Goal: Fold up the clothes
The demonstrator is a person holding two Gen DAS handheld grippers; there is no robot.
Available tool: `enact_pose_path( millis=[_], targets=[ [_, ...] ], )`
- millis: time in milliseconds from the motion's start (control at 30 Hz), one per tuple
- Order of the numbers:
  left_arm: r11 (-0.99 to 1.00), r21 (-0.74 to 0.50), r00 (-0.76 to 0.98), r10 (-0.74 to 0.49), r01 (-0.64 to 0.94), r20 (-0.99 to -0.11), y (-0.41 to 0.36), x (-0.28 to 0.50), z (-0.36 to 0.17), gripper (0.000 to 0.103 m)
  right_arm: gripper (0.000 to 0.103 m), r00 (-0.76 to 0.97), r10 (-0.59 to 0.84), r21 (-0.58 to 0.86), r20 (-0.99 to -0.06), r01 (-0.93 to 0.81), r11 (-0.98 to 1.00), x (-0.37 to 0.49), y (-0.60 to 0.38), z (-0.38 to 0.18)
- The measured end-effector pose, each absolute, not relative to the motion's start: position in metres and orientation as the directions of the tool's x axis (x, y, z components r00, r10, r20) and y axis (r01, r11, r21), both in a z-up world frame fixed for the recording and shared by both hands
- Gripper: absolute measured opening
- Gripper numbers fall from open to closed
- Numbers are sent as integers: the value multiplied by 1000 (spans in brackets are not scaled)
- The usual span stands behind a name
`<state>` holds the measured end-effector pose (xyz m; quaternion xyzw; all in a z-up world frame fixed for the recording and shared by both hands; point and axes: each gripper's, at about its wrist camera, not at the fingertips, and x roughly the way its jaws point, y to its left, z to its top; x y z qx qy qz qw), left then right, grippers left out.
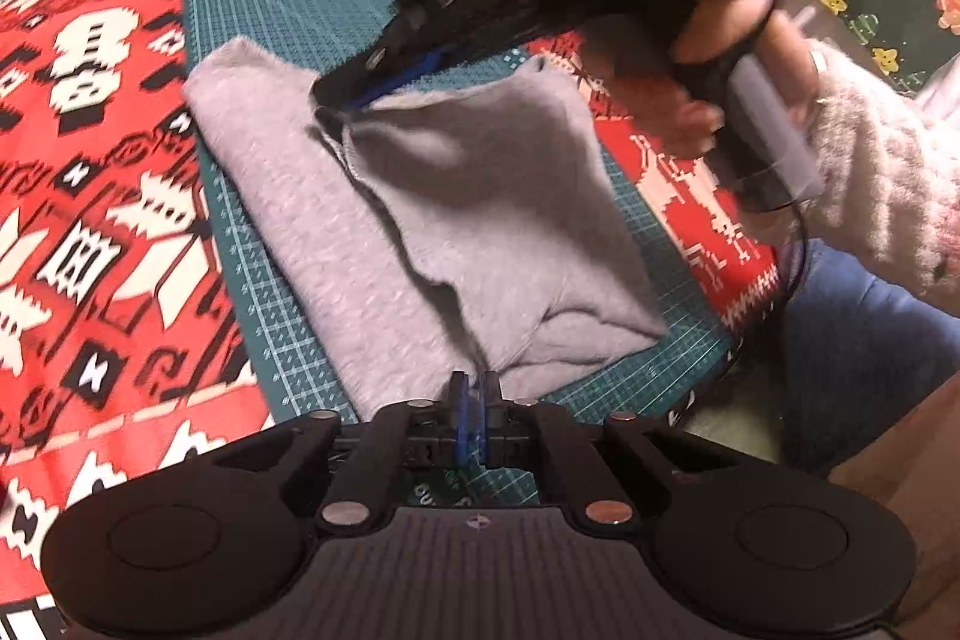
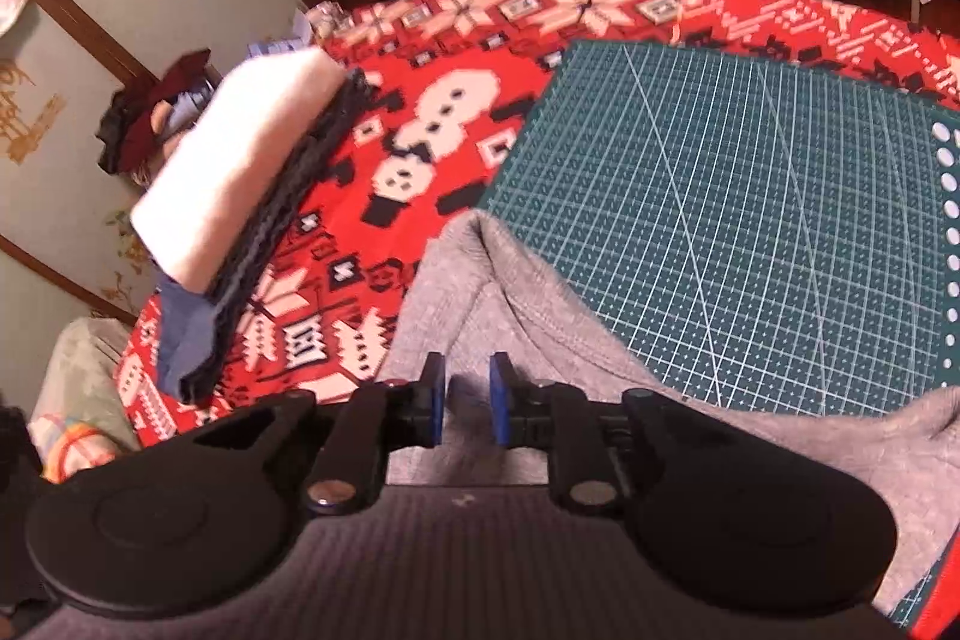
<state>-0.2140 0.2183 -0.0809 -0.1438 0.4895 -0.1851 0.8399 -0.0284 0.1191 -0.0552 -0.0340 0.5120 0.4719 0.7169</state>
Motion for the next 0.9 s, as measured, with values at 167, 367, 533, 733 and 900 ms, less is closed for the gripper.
enact_pose_path(
  millis=[167, 367, 533, 733, 900],
  targets=[
    [880, -446, 494, -465, 164, -735, 228, -215, -70, 7, 25, 82, 678, 441, -731, -702, 560, -33, 77, -26],
    [914, -368, 602, -391, 168, -696, 242, -181, -54, 21, 26, 178, 638, 403, -749, -642, 652, -44, 11, -18],
    [950, -258, 616, -312, 178, -723, 246, -131, -64, 21, 26, 254, 592, 359, -765, -595, 719, -39, -14, -26],
    [964, -216, 604, -265, 154, -752, 253, -102, -78, 24, 26, 340, 528, 306, -778, -528, 792, -32, -44, -35],
    [962, -199, 593, -271, 186, -758, 246, -107, -80, 25, 25, 386, 489, 278, -782, -486, 829, -20, -56, -47]
  ],
)
